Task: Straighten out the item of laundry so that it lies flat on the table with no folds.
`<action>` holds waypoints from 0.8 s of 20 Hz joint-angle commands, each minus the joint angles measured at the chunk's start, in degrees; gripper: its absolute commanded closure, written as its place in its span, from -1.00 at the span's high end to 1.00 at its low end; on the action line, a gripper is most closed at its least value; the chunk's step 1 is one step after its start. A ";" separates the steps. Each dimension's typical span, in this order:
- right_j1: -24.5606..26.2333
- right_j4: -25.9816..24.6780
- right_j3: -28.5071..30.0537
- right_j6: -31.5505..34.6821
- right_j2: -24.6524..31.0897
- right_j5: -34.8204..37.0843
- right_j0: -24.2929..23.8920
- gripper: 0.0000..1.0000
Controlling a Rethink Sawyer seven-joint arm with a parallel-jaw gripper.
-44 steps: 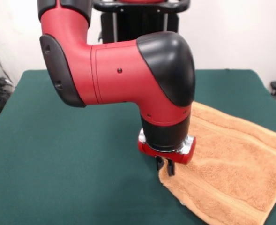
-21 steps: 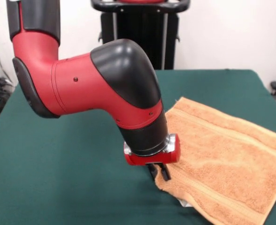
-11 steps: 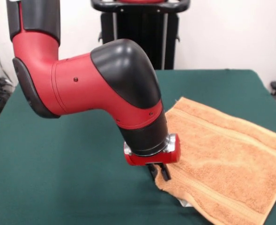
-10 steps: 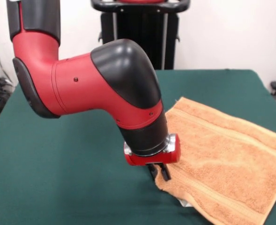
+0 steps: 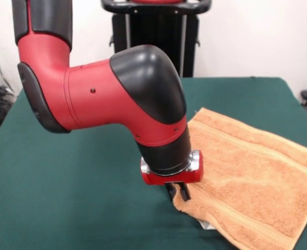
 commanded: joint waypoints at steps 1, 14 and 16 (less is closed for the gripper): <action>8.16 -10.56 -2.72 -11.51 -3.90 -8.16 3.98 1.00; 7.37 -11.41 -0.75 -6.47 -4.53 -12.72 4.04 1.00; 7.32 -10.49 -0.25 -3.76 -5.11 -12.31 4.27 1.00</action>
